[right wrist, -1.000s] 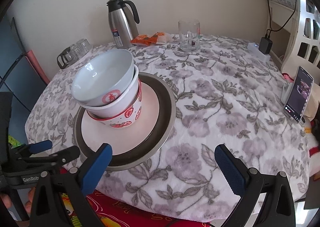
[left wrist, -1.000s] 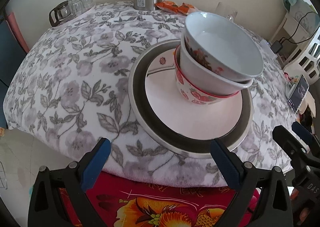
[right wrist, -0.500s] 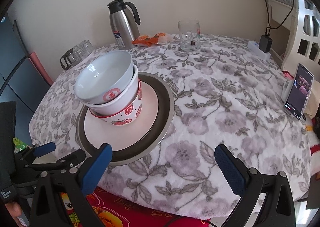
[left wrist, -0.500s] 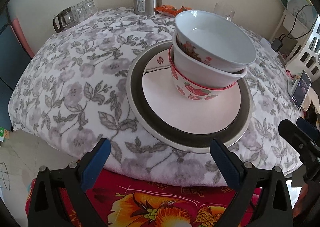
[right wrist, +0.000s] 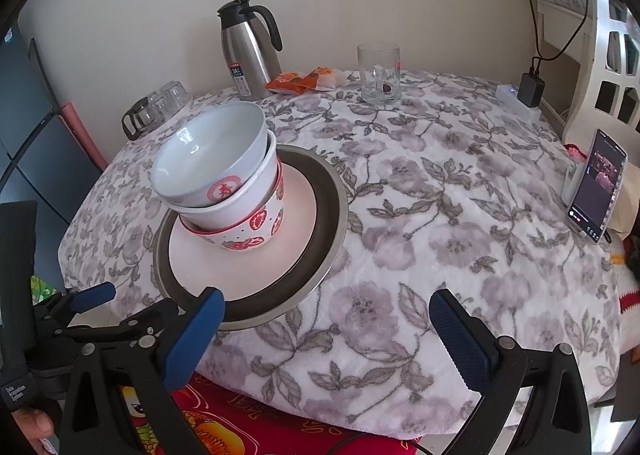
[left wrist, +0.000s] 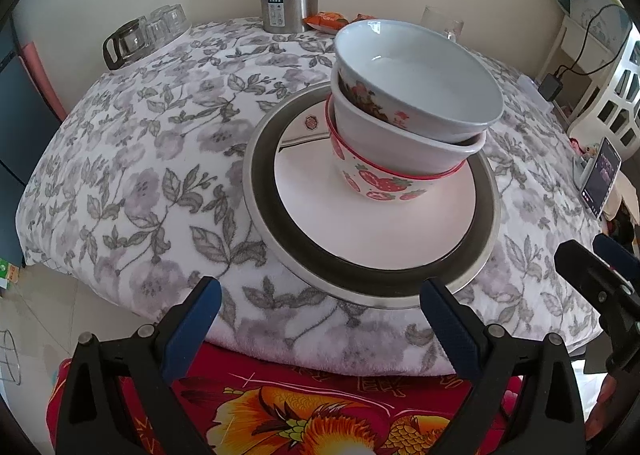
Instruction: Organize plates and bowls
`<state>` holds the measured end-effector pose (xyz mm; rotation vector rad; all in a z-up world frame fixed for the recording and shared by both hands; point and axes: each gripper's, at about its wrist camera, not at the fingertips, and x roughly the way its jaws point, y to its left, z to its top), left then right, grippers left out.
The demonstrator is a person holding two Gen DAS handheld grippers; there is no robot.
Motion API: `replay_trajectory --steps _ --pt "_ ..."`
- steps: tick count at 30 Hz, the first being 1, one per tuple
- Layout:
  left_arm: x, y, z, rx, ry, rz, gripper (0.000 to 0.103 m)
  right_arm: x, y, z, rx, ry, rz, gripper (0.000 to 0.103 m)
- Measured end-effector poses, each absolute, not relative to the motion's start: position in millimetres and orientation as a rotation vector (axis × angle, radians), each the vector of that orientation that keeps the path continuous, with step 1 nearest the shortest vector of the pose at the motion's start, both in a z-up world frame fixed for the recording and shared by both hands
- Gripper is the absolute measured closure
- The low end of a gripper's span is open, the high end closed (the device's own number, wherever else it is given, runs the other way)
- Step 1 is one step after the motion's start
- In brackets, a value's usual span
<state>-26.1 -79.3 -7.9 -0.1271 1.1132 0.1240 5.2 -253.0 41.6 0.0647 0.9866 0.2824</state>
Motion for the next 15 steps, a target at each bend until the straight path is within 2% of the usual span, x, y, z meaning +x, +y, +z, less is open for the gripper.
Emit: replay_trajectory --steps 15 --pt "-25.3 -71.5 -9.8 -0.170 1.112 0.145 0.004 5.3 -253.1 39.1 0.064 0.994 0.281 0.000"
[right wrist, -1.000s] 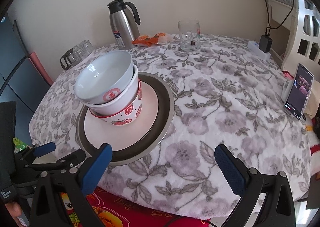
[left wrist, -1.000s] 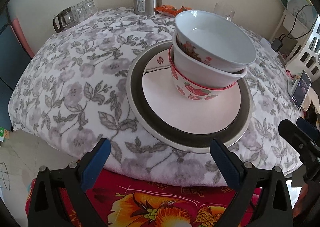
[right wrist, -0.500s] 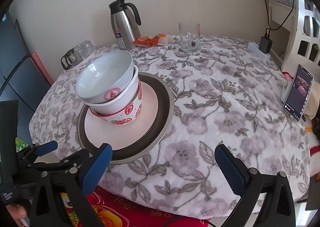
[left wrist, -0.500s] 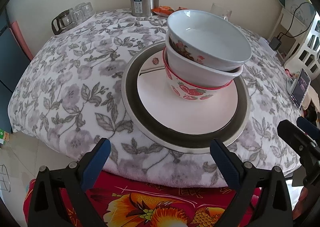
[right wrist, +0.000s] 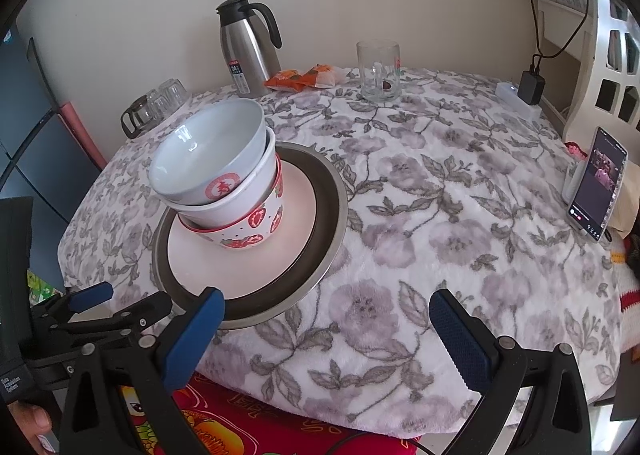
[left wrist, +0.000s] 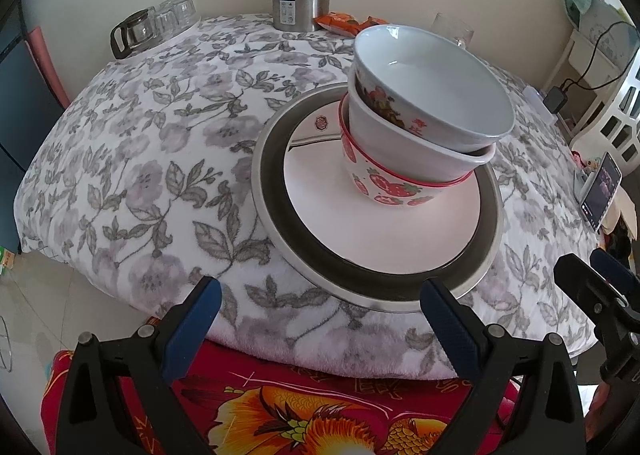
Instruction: Organize plates and bowls
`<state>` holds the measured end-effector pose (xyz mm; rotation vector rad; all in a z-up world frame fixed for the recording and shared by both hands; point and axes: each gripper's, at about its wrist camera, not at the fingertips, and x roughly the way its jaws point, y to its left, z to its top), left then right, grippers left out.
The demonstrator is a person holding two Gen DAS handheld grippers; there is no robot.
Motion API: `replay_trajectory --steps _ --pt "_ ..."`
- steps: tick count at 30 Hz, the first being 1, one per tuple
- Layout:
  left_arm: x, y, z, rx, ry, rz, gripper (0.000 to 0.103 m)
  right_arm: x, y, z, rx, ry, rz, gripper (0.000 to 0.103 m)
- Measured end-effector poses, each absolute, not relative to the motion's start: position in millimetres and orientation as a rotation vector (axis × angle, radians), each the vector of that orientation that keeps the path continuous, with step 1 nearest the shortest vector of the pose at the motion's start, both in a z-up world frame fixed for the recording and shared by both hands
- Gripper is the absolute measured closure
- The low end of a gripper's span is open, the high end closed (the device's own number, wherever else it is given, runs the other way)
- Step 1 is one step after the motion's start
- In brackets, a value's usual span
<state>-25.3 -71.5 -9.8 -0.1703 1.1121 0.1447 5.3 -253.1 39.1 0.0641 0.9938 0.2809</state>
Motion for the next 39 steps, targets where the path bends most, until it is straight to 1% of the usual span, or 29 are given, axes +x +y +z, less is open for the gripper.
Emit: replay_trajectory --steps 39 --pt "-24.8 -69.0 -10.0 -0.184 1.108 0.166 0.004 6.1 -251.0 34.8 0.052 1.004 0.283 0.000"
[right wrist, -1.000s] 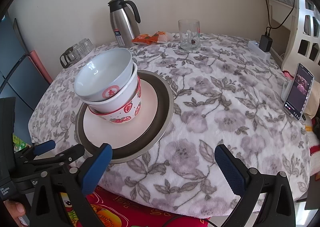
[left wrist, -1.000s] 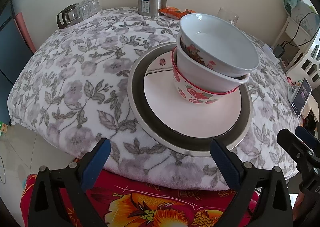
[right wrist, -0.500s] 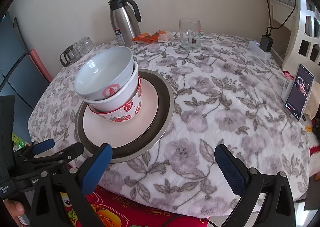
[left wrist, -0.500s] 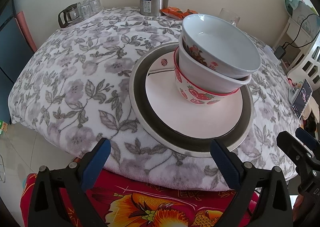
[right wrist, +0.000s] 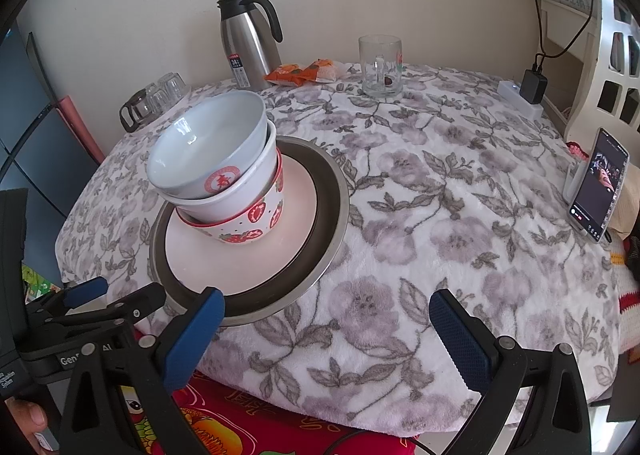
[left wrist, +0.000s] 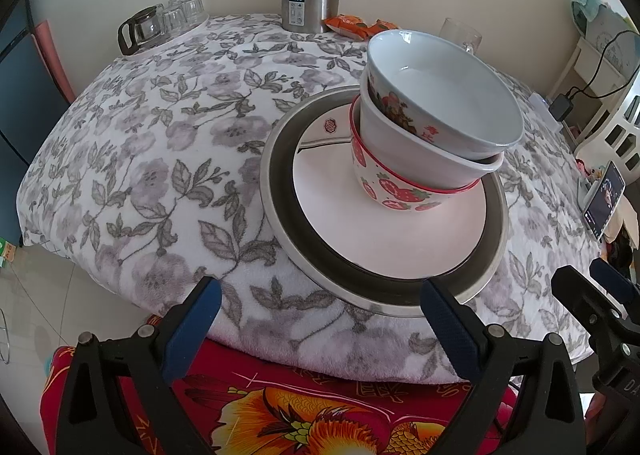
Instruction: Organize plates and bowls
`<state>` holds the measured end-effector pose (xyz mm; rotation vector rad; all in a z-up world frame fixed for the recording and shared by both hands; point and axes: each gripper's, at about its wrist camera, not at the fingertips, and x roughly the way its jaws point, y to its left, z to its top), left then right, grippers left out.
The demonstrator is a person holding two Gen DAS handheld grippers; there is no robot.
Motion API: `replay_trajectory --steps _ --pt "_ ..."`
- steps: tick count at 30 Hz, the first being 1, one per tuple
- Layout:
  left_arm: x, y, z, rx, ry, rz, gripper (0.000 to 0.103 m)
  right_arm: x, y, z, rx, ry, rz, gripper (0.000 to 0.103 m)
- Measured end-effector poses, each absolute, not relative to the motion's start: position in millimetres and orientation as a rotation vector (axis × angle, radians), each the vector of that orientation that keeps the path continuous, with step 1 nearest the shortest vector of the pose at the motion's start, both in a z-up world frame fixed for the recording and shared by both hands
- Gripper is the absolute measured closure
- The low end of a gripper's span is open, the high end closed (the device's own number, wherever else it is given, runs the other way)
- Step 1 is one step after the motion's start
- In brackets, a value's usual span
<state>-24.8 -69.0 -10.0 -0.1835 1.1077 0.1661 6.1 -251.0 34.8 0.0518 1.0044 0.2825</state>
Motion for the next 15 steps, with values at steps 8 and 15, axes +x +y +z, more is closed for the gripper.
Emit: replay_trajectory --steps 8,15 --pt "-24.8 -68.6 -9.5 -0.184 1.106 0.168 0.004 5.8 -250.9 33.8 0.050 1.006 0.284 0.000" --pt "-24.8 -68.0 -9.5 -0.187 1.106 0.168 0.004 6.3 -251.2 32.9 0.048 1.010 0.286 0.000"
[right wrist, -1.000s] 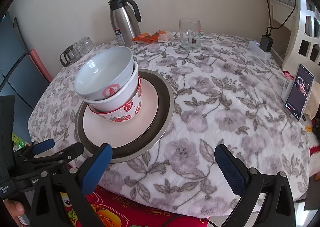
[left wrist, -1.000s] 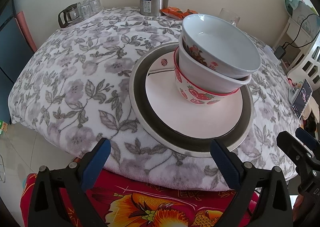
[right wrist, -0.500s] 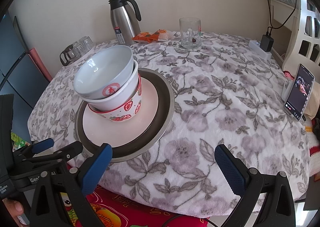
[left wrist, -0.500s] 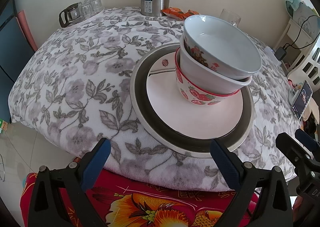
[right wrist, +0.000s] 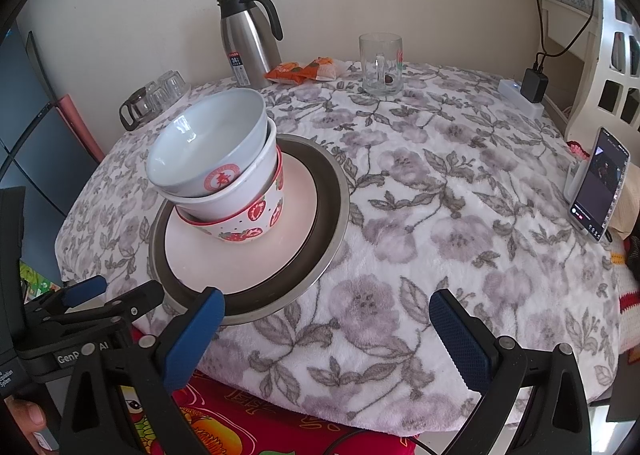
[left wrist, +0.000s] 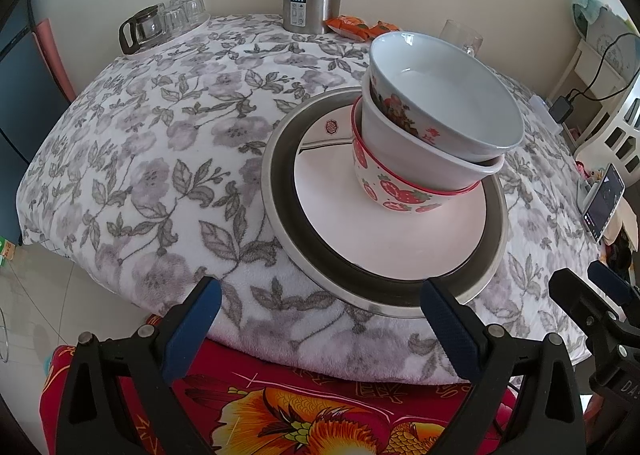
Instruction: Organize plates and bowls
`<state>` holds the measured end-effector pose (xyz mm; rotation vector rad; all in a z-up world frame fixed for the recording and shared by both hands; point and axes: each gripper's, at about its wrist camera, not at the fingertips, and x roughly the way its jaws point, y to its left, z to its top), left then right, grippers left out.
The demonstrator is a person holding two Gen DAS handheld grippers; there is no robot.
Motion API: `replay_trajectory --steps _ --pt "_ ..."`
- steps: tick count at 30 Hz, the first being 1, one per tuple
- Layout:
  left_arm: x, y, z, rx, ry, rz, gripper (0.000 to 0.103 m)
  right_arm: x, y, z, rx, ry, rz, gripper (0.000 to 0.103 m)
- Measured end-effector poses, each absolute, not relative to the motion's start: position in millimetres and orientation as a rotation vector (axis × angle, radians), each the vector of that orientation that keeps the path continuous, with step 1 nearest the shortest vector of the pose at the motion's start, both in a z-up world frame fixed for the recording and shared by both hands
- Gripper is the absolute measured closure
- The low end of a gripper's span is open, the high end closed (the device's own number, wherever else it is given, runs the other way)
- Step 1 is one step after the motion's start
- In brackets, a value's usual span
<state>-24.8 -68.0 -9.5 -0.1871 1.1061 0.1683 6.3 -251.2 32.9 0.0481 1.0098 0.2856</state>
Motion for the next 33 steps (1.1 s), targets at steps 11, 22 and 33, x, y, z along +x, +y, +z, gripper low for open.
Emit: replay_trajectory --steps 11,22,33 --pt "-24.6 -68.1 -9.9 -0.199 1.105 0.183 0.004 6.7 -251.0 32.7 0.048 1.010 0.285 0.000" --pt "-24.7 -67.0 -10.5 -0.207 1.106 0.189 0.004 5.6 -251.7 30.3 0.048 1.013 0.286 0.000" --pt "-24.7 -68.0 -9.4 -0.210 1.100 0.189 0.004 8.0 -251.0 30.9 0.046 1.019 0.287 0.000"
